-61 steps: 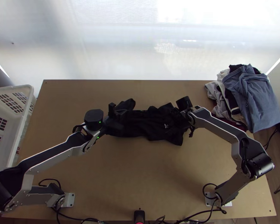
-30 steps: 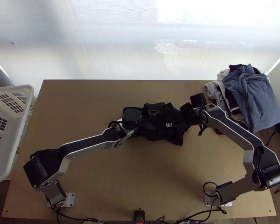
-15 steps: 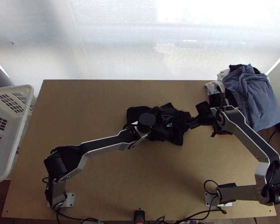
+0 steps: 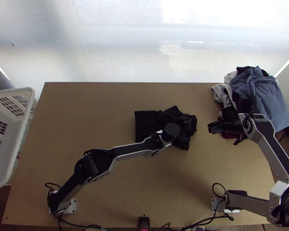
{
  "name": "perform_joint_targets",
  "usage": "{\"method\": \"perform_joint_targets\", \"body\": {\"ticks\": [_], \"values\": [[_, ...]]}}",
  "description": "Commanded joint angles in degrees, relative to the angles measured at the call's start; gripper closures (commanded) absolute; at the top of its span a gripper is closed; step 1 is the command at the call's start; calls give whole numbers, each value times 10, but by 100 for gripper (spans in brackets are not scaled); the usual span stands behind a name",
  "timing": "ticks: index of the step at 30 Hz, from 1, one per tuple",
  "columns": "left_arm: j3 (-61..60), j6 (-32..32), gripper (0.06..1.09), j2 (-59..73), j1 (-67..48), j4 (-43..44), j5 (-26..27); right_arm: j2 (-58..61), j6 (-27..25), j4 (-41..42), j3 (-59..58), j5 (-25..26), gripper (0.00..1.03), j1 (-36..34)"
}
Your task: Fold the t-shirt
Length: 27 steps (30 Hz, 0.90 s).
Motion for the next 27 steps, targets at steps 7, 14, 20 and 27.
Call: {"method": "perform_joint_targets", "body": {"ticks": [7, 14, 20, 27], "values": [[124, -86, 10, 39, -47, -59, -31, -13, -36, -20, 8, -25, 37, -56], [109, -111, 10, 24, -46, -77, -45, -5, -31, -20, 6, -30, 37, -57], [69, -151, 11, -2, -39, -82, -69, 3, -24, -20, 11, -33, 37, -43], [72, -303, 10, -26, -6, -314, -62, -1, -28, -20, 8, -33, 37, -47]]}}
